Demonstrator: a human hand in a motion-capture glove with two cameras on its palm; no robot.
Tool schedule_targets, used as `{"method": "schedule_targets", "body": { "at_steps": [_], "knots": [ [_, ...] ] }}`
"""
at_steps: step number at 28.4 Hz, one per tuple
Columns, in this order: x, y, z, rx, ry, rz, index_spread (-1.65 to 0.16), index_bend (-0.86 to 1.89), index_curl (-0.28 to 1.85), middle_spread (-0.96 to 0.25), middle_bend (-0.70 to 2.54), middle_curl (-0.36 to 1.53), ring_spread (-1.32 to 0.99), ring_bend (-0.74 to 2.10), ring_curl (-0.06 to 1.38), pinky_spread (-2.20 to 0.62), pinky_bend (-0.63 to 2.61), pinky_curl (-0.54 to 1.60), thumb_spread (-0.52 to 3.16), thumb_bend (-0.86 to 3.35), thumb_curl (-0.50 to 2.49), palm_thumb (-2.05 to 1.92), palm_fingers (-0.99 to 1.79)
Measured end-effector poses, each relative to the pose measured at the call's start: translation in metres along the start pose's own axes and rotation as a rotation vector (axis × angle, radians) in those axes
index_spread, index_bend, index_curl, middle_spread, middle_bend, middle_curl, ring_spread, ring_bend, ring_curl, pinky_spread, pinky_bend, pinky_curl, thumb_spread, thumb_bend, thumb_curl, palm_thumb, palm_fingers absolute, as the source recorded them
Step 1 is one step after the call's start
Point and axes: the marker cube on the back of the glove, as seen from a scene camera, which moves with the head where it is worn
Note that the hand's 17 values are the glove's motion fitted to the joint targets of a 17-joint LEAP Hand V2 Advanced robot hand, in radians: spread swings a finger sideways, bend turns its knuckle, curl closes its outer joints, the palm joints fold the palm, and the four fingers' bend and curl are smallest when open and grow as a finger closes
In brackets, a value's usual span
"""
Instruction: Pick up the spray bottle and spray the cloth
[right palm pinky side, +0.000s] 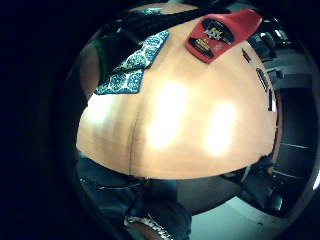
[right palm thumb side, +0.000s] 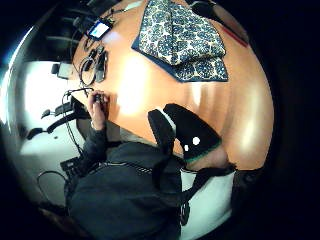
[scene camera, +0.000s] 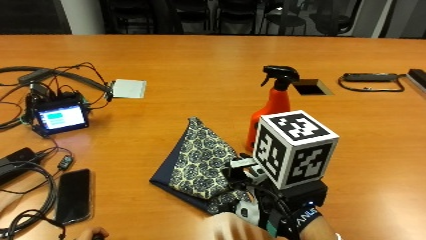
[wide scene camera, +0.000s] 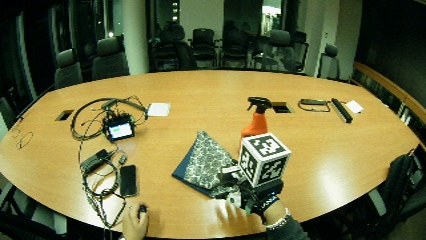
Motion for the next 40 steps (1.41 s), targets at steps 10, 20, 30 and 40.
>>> {"method": "schedule_targets", "body": {
  "at_steps": [10, 20, 30, 40],
  "knots": [
    [-0.005, -0.004, -0.006, -0.007, 0.012, -0.025, -0.36, 0.22, 0.19, -0.01, 0.17, 0.12, -0.01, 0.26, 0.14, 0.21, 0.45, 0.21, 0.86, 0.21, 0.11, 0.42, 0.43],
    [-0.007, -0.007, -0.003, -0.02, 0.017, -0.039, -0.4, 0.19, 0.25, -0.01, 0.16, 0.16, -0.01, 0.26, 0.18, 0.24, 0.45, 0.25, 1.05, 0.15, 0.15, 0.45, 0.41],
    [-0.005, -0.013, -0.003, 0.015, 0.018, -0.015, -0.42, 0.18, 0.29, -0.01, 0.16, 0.19, -0.01, 0.27, 0.21, 0.25, 0.43, 0.28, 1.11, 0.1, 0.18, 0.47, 0.41],
    [0.022, -0.025, -0.01, 0.12, -0.014, 0.182, -0.41, 0.18, 0.3, -0.01, 0.18, 0.23, -0.01, 0.31, 0.25, 0.25, 0.4, 0.29, 1.14, 0.05, 0.2, 0.5, 0.52]
  ]
}}
